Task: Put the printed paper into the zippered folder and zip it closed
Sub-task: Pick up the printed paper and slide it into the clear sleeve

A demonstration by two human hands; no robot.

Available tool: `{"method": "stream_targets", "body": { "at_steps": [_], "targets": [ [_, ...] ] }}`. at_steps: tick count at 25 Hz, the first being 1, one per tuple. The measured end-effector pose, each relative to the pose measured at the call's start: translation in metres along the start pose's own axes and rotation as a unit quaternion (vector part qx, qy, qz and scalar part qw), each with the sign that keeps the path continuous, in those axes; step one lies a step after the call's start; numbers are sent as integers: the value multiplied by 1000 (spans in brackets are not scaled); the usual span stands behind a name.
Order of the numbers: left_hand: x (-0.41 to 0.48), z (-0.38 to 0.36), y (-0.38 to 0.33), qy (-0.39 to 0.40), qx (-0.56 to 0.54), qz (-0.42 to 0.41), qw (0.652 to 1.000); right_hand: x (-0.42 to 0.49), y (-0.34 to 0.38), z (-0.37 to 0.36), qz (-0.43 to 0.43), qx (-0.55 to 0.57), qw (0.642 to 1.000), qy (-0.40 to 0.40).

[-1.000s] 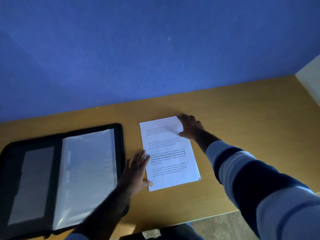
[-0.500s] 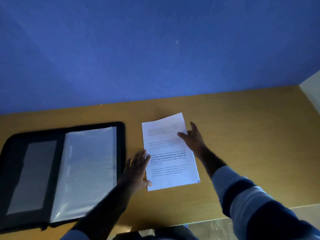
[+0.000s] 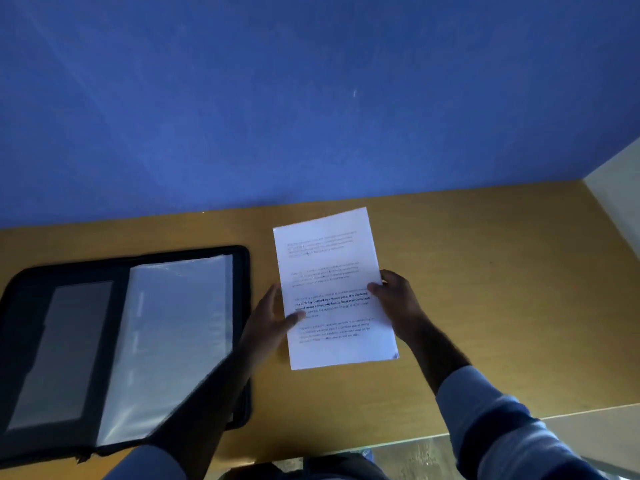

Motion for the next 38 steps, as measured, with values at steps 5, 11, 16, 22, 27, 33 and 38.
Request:
{"method": "stream_targets", "body": {
  "at_steps": [5, 11, 16, 22, 27, 33, 38],
  "targets": [
    [6, 17, -59, 48, -324, -22, 945, -18, 39, -1, 70, 99, 989, 87],
    [7, 33, -111, -2, -234, -87, 968, -27, 72, -8, 141, 73, 985, 69],
    [1, 33, -106, -58, -201, -90, 974, -27, 65, -14, 145, 70, 985, 56],
    [-2, 28, -91, -52, -204, -104, 972, -25, 51, -12, 117, 35, 992, 17],
    [-2, 29, -88, -31, -191, -119, 974, -23, 46, -10, 96, -19, 995, 12],
    [1, 27, -90, -36, -199, -113, 973, -17, 27, -9, 43, -85, 995, -17],
    [1, 27, -96, -29, -207, -125, 970, -16, 28, -9, 38, -109, 992, -41]
  ]
}}
Point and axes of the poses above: each hand's wrist, its own x-axis towards the middle knuckle, its own z-axis out of the back of the hand, y = z × x, the point moved 7 cm from there along x, towards the middle knuckle, and after that the axes turned 8 degrees about y, right-handed, at the moved point
